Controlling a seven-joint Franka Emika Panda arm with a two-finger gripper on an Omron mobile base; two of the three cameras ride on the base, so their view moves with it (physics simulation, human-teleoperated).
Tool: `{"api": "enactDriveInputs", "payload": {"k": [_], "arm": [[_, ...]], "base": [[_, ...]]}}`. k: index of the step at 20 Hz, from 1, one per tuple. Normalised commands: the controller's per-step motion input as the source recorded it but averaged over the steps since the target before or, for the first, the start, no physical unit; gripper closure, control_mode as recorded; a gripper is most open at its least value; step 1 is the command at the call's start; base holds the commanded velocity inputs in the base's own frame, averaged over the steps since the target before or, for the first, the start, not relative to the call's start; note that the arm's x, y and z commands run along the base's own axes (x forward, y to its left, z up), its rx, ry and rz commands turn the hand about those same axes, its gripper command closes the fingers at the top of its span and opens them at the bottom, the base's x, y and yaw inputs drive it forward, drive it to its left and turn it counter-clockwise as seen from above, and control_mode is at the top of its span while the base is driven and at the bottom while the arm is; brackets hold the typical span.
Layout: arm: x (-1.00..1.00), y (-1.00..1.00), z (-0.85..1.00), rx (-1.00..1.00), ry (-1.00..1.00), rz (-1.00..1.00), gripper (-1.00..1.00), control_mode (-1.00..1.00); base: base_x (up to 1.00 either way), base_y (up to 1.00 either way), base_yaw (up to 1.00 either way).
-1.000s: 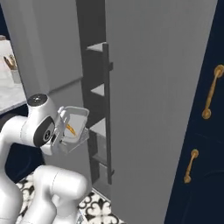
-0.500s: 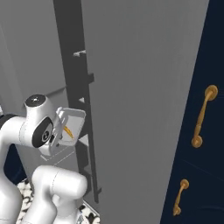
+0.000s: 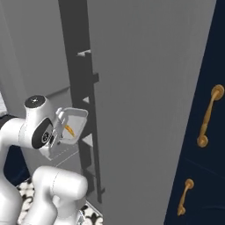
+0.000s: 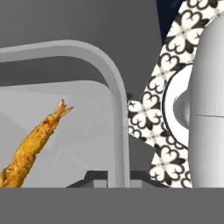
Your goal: Take the meat container that has the shrimp and place it on the second highest rack of the freezer. Then take the vegetable container that has the avocado and potato and place it on the highest rack of the freezer.
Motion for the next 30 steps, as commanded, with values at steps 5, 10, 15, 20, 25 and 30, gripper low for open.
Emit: {"api": "enactDriveInputs", "payload": {"k": [5, 10, 15, 20, 25, 30], "arm": [[0.0, 0.0, 0.0, 0.0, 0.0, 0.0, 1.0, 1.0], [0.11, -0.09, 0.0, 0.02, 0.0, 0.0, 1.0, -1.0], [0.7, -0.01, 0.0, 0.01, -0.01, -0.21, 1.0, -1.0], [0.89, -0.05, 0.0, 0.0, 0.0, -0.26, 1.0, -1.0], [0.66, -0.35, 0.0, 0.04, 0.0, -0.01, 1.0, -1.0], [0.52, -0.25, 0.0, 0.01, 0.0, 0.0, 1.0, -1.0]], "base": [[0.51, 0.26, 0.0], [0.14, -0.09, 0.0], [0.0, 0.0, 0.0], [0.0, 0.0, 0.0], [0.0, 0.0, 0.0], [0.0, 0.0, 0.0]]}}
